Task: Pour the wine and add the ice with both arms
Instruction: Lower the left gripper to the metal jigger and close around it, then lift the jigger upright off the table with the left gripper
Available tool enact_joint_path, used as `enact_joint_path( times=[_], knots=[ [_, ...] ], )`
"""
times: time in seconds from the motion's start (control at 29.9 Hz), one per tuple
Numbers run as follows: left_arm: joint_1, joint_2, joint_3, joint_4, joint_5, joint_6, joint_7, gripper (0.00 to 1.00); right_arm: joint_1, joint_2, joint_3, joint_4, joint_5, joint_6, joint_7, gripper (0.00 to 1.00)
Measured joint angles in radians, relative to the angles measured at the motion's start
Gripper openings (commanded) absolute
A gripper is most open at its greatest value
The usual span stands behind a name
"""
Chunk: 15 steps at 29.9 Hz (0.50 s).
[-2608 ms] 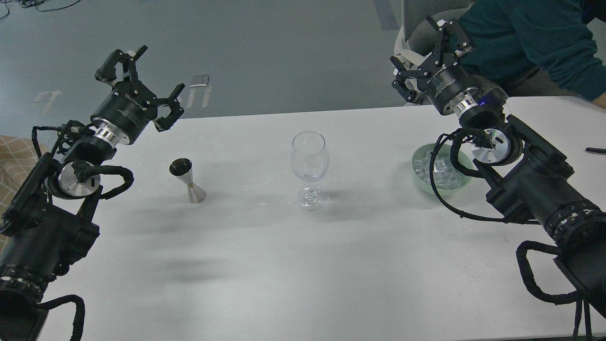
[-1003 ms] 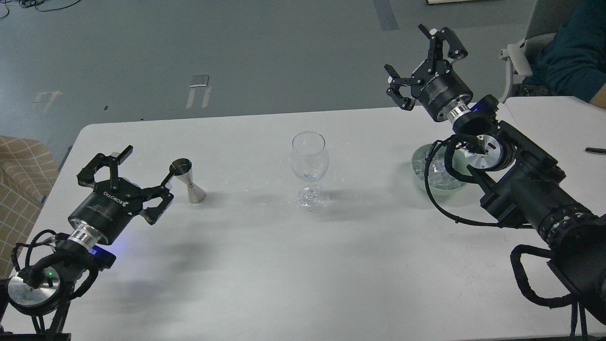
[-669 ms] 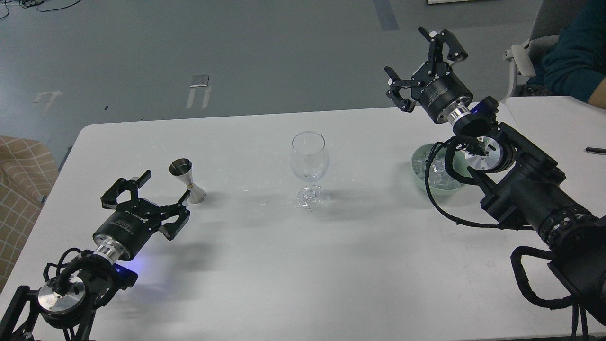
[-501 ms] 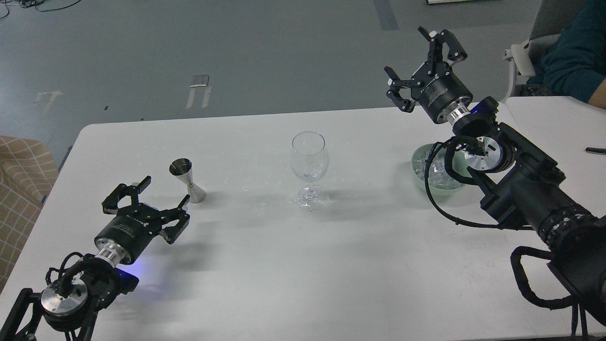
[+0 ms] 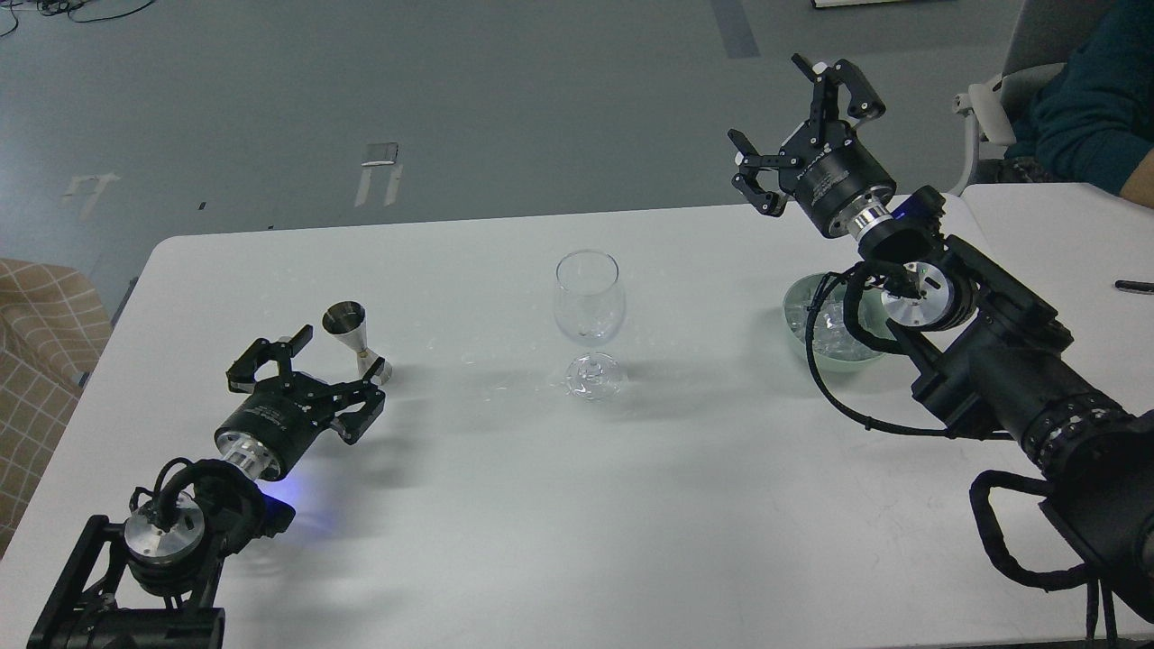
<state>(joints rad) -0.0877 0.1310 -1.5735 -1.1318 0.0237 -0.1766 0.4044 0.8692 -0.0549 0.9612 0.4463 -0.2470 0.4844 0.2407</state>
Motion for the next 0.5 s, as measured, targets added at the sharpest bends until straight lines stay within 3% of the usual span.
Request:
enact_joint_path(
  times=[0.23,0.5],
  knots=[
    [-0.056,-0.008,0.002,0.091,0.02,0.0,-0.004,0.94,-0.001,0.007,0.0,0.0,0.0,-0.003,0.0,1.0],
    [-0.097,-0.014,0.005,0.108,0.029,-0.001,-0.007,0.89,-0.002,0.006,-0.001,0.0,0.0,-0.003,0.0,1.0]
  ],
)
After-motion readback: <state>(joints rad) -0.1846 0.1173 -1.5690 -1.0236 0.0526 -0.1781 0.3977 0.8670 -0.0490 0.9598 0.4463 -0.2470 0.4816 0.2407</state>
